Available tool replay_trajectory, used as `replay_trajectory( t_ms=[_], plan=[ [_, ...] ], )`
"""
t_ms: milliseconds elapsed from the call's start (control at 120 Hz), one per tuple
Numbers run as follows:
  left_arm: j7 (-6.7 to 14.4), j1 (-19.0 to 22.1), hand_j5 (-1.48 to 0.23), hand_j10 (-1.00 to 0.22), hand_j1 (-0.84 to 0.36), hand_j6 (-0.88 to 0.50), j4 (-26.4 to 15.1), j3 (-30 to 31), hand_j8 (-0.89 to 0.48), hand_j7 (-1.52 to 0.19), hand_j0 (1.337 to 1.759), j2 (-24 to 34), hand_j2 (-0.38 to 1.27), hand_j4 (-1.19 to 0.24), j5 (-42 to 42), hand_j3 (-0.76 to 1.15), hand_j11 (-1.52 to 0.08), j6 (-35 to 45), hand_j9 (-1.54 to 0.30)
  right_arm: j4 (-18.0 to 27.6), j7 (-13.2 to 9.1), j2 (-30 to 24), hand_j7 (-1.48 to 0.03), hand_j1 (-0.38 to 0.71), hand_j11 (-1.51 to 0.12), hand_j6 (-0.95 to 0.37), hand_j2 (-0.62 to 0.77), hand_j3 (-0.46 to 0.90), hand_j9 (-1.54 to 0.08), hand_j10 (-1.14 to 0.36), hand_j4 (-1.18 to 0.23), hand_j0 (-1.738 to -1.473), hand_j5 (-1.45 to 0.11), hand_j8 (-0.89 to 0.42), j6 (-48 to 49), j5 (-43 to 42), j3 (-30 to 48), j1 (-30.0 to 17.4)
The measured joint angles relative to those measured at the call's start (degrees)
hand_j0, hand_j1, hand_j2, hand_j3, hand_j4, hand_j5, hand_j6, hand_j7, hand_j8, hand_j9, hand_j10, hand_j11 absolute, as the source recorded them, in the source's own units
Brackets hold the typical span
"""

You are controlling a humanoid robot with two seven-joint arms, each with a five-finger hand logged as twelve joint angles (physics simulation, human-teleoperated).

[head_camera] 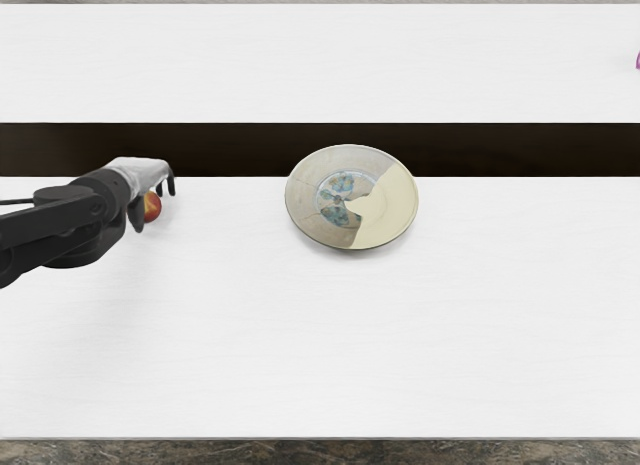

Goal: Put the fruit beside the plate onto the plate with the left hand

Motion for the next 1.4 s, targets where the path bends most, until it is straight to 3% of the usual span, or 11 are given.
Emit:
replay_trajectory(
  t_ms=[392,492,550,767,883,1233,1275,1342,1358,1400],
  plan=[
    [0.0,0.4,-0.68,-0.53,-0.27,-0.53,0.1,0.0,-0.50,-0.68,1.658,0.0,0.11,-0.53,0.1,0.00,-0.68,-0.1,-0.68,0.0,0.0,0.0,0.00,-0.35,0.00,0.00,0.00,0.00,0.00,0.00,0.00,-1.658,0.00,0.00,0.0,0.0,0.0,0.0],
    [0.0,0.7,-0.73,-0.56,-0.28,-0.50,0.1,0.0,-0.47,-0.73,1.655,0.1,0.08,-0.57,0.2,0.00,-0.74,0.0,-0.74,0.0,0.0,0.0,0.00,-0.35,0.00,0.00,0.00,0.00,0.00,0.00,0.00,-1.658,0.00,0.00,0.0,0.0,0.0,0.1],
    [-0.1,1.1,-0.71,-0.59,-0.29,-0.41,0.1,0.0,-0.46,-0.87,1.655,0.1,0.09,-0.58,0.4,0.02,-0.78,0.3,-0.78,0.0,0.0,0.0,0.00,-0.35,0.00,0.00,0.00,0.00,0.00,0.00,0.00,-1.658,0.00,0.00,0.0,0.0,0.0,0.1],
    [0.0,1.0,-0.72,-0.60,-0.32,-0.44,0.0,0.0,-0.39,-0.84,1.657,0.1,0.18,-0.57,0.1,-0.05,-0.91,0.1,-0.90,0.0,0.0,0.0,0.00,-0.35,0.00,0.00,0.00,0.00,0.00,0.00,0.00,-1.658,0.00,0.00,0.0,0.0,0.0,0.1],
    [0.0,0.3,-0.83,-0.63,-0.31,-0.48,0.0,-0.3,-0.41,-0.86,1.656,-0.2,0.22,-0.63,-0.4,-0.05,-0.95,-0.3,-0.94,0.0,0.0,0.0,0.00,-0.35,0.00,0.00,0.00,0.00,0.00,0.00,0.00,-1.658,0.00,0.00,0.0,0.0,0.0,0.1],
    [-0.1,-7.0,-0.97,-0.68,-0.33,-0.45,-1.7,-0.9,-0.45,-0.97,1.652,-0.5,0.32,-0.71,-4.5,-0.01,-1.00,-3.2,-0.99,0.0,0.0,0.0,0.00,-0.35,0.00,0.00,0.00,0.00,0.00,0.00,0.00,-1.658,0.00,0.00,0.0,0.0,0.0,0.1],
    [0.0,-7.6,-0.99,-0.67,-0.37,-0.42,-2.0,-0.9,-0.43,-0.98,1.652,-0.5,0.46,-0.68,-5.0,-0.01,-1.01,-3.4,-1.00,0.0,0.0,0.0,0.00,-0.35,0.00,0.00,0.00,0.00,0.00,0.00,0.00,-1.658,0.00,0.00,0.0,0.0,0.0,0.1],
    [0.0,-9.4,-1.00,-0.68,-0.36,-0.42,-2.3,-0.9,-0.44,-0.99,1.652,-1.1,0.39,-0.67,-5.9,0.00,-1.00,-3.6,-1.00,0.0,0.0,0.0,0.00,-0.35,0.00,0.00,0.00,0.00,0.00,0.00,0.00,-1.658,0.00,0.00,0.0,0.0,0.0,0.1],
    [0.0,-9.5,-1.01,-0.67,-0.39,-0.41,-2.4,-0.9,-0.42,-1.00,1.652,-1.5,0.51,-0.67,-6.1,0.00,-1.01,-3.7,-1.00,0.0,0.0,0.0,0.00,-0.35,0.00,0.00,0.00,0.00,0.00,0.00,0.00,-1.658,0.00,0.00,0.0,0.0,0.0,0.1],
    [0.0,-10.1,-1.02,-0.68,-0.34,-0.43,-2.6,-1.1,-0.42,-1.00,1.652,-1.9,0.36,-0.67,-6.6,0.00,-1.01,-3.9,-1.01,0.0,0.0,0.0,0.00,-0.35,0.00,0.00,0.00,0.00,0.00,0.00,0.00,-1.658,0.00,0.00,0.0,0.0,0.0,0.0]
  ],
)
